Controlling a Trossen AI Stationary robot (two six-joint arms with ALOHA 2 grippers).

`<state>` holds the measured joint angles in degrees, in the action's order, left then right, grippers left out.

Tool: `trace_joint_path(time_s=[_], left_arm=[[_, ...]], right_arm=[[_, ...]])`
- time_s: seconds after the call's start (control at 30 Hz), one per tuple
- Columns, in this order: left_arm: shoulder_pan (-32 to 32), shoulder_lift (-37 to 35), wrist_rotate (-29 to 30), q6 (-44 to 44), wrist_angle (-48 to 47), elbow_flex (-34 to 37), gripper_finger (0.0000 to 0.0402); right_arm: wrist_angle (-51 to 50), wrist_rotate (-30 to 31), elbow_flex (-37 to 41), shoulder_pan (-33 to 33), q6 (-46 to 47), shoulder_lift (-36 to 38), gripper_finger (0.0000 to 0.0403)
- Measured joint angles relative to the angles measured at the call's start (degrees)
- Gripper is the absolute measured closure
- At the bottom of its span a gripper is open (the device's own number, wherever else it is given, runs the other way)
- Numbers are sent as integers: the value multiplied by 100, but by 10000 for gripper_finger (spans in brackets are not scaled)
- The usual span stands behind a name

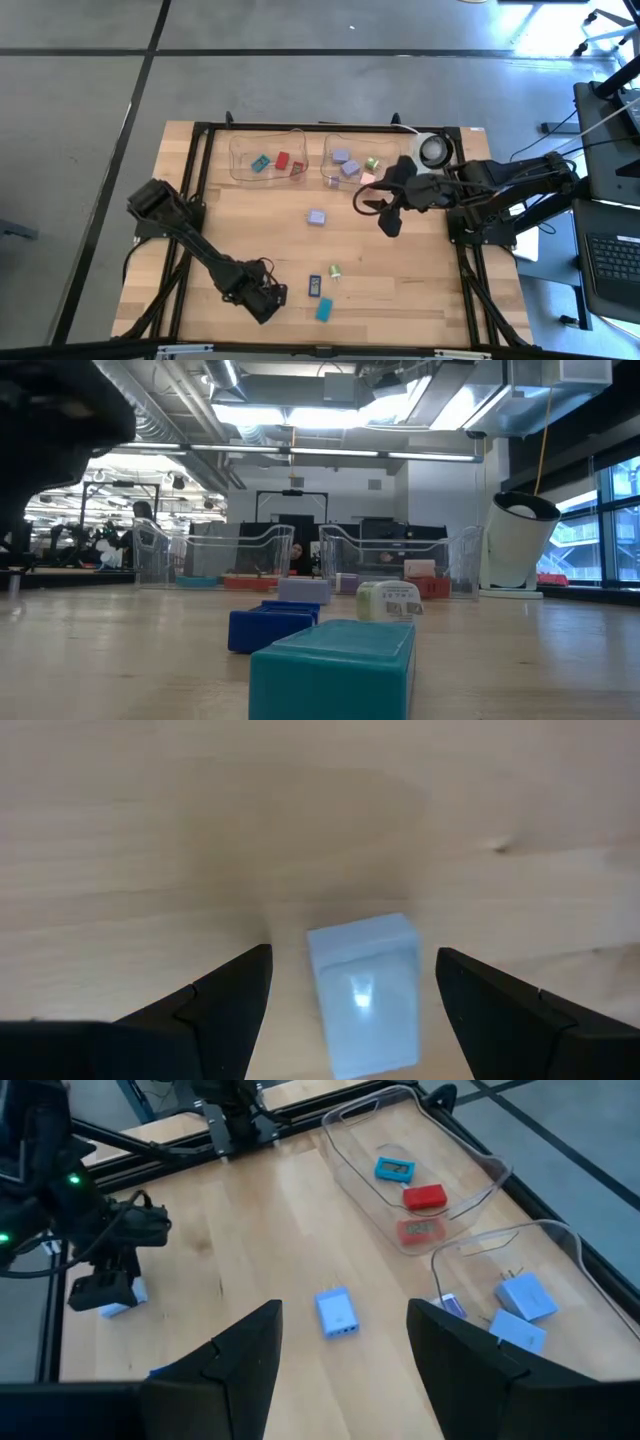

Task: Pick & Place Office items
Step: Put the white digital timer into the left transparent bin

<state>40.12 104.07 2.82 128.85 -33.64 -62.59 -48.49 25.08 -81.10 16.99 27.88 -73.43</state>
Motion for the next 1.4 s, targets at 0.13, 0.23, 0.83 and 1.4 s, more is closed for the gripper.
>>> trace_joint_path(time_s=[0.13,0.23,0.83,1.4], left_arm=[[-3,101,-209,45,4,-20,123],[-7,108,-213,-18,2,-22,126],[-33,76,-383,-429,43,-4,251],[-1416,-1060,3119,-3631,563,4,247]], right_arm=[[0,0,0,72,-1,0,186],[-1,0,0,90,-13,0,186],[-2,153,0,90,-137,0,186],[-2,151,2,90,-151,0,186]])
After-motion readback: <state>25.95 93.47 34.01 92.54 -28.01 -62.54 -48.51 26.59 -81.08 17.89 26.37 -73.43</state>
